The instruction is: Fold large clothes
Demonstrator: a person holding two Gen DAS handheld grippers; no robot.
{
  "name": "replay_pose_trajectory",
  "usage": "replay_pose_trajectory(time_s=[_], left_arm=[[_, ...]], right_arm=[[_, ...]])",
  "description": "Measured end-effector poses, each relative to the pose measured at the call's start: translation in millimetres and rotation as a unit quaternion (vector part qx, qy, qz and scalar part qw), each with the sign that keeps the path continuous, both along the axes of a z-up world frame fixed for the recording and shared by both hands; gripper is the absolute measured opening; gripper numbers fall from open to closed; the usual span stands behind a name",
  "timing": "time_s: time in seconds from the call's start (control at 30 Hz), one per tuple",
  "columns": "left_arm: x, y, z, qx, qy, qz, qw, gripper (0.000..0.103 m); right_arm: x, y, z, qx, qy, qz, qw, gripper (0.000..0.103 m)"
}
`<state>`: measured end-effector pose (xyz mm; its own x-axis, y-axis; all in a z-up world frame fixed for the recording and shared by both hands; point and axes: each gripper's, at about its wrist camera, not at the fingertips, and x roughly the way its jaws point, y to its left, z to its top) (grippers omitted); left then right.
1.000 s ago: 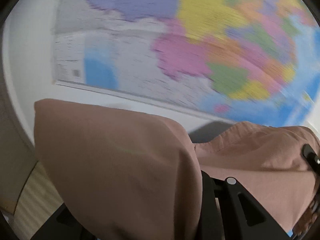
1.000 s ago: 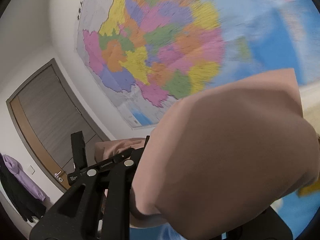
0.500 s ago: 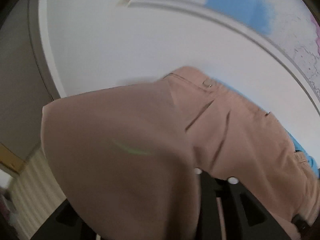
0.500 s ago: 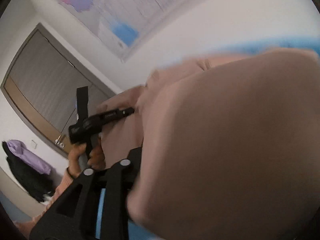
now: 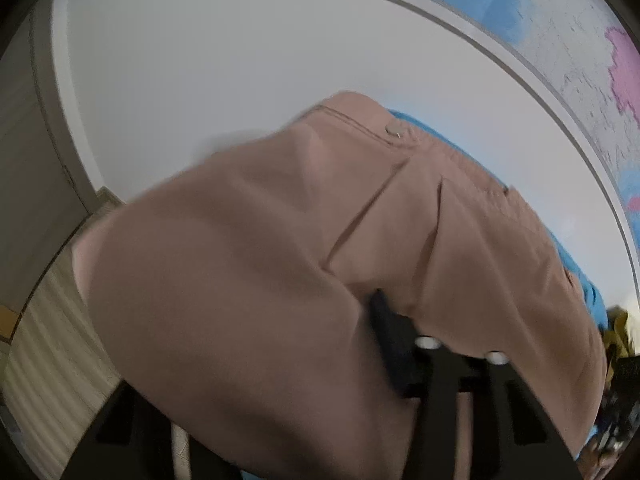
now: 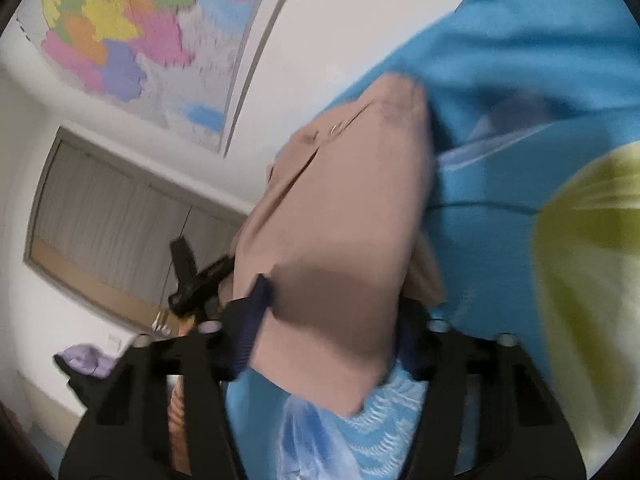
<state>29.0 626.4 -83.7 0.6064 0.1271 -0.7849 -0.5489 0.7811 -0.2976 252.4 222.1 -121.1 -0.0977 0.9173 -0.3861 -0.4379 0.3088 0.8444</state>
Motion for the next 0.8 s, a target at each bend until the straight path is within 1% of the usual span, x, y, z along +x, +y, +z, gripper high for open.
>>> replay_pose_trajectory(time_s=[0.03,0.07,0.1,0.17,0.2,0.23,0.27,0.33,0.37,0.47,0.5,0.53,0.57,0.6,0.63,0.7,0.77,0.8], left_arm=[[2,2,3,0.009,0.003,0.008,0.9999,0.027],[5,5,7,0.015,0.006,0.013,0.9998,0.022],[6,10,11,0.014,0.002,0.019,0.9997,0.018],[8,17,18,0.018,-0.006,0.028,0.9994,0.017],[7,21,20,0.020,-0.013,0.035,0.9991,0.017],[7,23,19,0.019,-0.016,0.044,0.9987,0.017],[9,24,14,0.018,-0.010,0.048,0.9986,0.018],[12,22,2,0.026,0.013,0.047,0.9984,0.025],[11,20,-2,0.029,0.019,0.048,0.9982,0.032],[5,14,0,0.037,0.020,0.045,0.9981,0.041],[11,14,2,0.043,0.022,0.045,0.9978,0.045],[10,11,5,0.051,0.024,0.044,0.9974,0.047],[9,9,8,0.059,0.024,0.041,0.9971,0.052],[12,9,12,0.066,0.025,0.040,0.9967,0.052],[9,3,16,0.082,0.024,0.039,0.9956,0.053],[-4,-5,17,0.100,0.027,0.037,0.9939,0.061],[-17,-19,24,0.124,0.027,0.037,0.9912,0.061],[-25,-23,28,0.135,0.025,0.036,0.9898,0.061]], right_arm=[[-1,1,1,-0.003,-0.005,0.004,1.000,0.027],[-2,5,4,-0.001,-0.012,0.007,1.000,0.021],[-3,9,13,0.011,-0.030,0.002,0.999,0.017],[-8,16,25,0.035,-0.046,0.005,0.998,0.015],[-11,16,25,0.033,-0.052,0.009,0.998,0.015],[-13,22,25,0.014,-0.059,0.015,0.998,0.015],[-16,28,21,-0.020,-0.072,0.020,0.997,0.015],[-16,23,15,-0.052,-0.082,0.023,0.995,0.017],[-15,20,10,-0.066,-0.077,0.021,0.995,0.023],[-15,11,12,-0.065,-0.079,0.017,0.995,0.029],[-17,9,16,-0.070,-0.087,0.016,0.994,0.032],[-18,11,20,-0.076,-0.095,0.013,0.992,0.033],[-18,14,23,-0.079,-0.100,0.011,0.992,0.036],[-19,13,27,-0.080,-0.108,0.009,0.991,0.036],[-19,11,30,-0.081,-0.112,0.008,0.990,0.037],[-17,12,32,-0.090,-0.118,0.000,0.989,0.038],[-17,10,33,-0.104,-0.126,-0.004,0.987,0.039],[-16,15,31,-0.111,-0.131,-0.005,0.985,0.044]])
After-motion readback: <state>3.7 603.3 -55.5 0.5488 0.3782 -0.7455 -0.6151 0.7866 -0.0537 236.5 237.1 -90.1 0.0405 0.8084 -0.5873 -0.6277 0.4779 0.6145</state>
